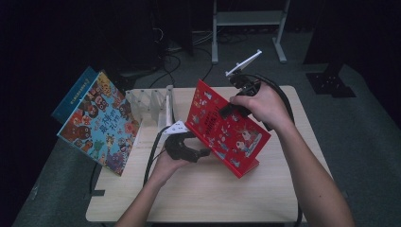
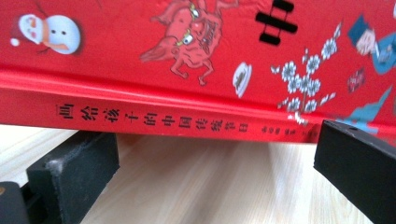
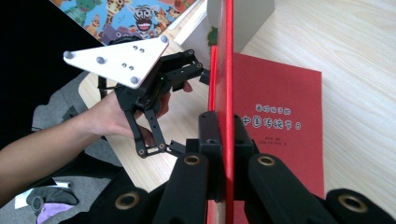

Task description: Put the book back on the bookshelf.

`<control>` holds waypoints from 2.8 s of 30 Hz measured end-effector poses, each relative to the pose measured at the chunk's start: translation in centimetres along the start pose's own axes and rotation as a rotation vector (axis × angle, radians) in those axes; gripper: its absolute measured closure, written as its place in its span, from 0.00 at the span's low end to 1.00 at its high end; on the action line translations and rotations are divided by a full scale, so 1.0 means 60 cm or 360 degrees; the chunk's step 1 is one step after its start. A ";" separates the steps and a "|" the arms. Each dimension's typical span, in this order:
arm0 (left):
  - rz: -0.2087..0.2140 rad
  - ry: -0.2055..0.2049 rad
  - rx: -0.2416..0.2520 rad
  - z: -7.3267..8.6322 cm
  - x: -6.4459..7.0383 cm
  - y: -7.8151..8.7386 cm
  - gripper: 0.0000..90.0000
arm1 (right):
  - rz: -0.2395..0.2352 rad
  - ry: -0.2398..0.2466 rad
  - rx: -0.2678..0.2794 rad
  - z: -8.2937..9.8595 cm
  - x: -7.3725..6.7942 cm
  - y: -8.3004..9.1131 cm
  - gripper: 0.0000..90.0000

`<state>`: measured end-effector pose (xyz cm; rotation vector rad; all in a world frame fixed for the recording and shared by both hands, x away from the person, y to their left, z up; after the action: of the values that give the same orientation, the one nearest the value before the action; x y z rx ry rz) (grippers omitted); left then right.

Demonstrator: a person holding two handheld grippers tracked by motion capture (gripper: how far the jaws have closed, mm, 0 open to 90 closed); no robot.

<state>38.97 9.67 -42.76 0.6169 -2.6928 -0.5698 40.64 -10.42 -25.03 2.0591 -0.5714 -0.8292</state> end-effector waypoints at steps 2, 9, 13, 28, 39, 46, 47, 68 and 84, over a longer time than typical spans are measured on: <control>0.0020 0.0021 0.0022 -0.002 -0.003 0.004 0.00 | -0.0015 -0.0005 0.0007 0.002 0.001 0.001 0.97; 0.0036 0.0074 0.0095 -0.012 -0.014 0.023 0.00 | -0.0108 0.0001 0.0063 0.016 0.009 -0.003 0.97; 0.0024 0.0069 0.0125 -0.016 -0.017 0.030 0.00 | -0.0159 0.0028 0.0122 0.029 0.016 -0.008 0.97; 0.0037 0.0035 0.0229 -0.044 -0.015 0.055 0.00 | -0.0331 0.0131 0.0539 0.102 0.043 -0.031 0.97; 0.0090 -0.0044 0.0236 -0.066 0.000 0.056 0.00 | -0.0432 0.0189 0.0806 0.158 0.054 -0.045 0.97; 0.0190 -0.0096 0.0372 -0.084 0.020 0.069 0.12 | -0.0548 0.0263 0.0946 0.179 0.051 -0.061 0.97; 0.0187 -0.0117 0.0376 -0.089 0.023 0.071 0.13 | -0.0563 0.0269 0.0966 0.182 0.052 -0.061 0.97; 0.0320 -0.0155 0.0463 -0.094 0.028 0.089 0.52 | -0.0622 0.0413 0.0982 0.204 0.072 -0.096 0.93; 0.0460 -0.0252 0.0445 -0.101 0.045 0.095 0.79 | -0.0556 0.0475 0.0850 0.203 0.081 -0.116 0.84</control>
<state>37.07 11.25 -34.39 0.2459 -2.9649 -0.1738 35.78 -16.04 -37.89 2.7676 -0.2845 -0.5772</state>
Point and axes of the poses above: each handheld gripper's, and its own axes: y roughly backward along the jaws, z roughly out of its underside, x roughly to its right, the point moved 3 cm from there along -y, roughly forward along the jaws, and after that the axes turned 4 degrees about -x, right-handed, at the moved point
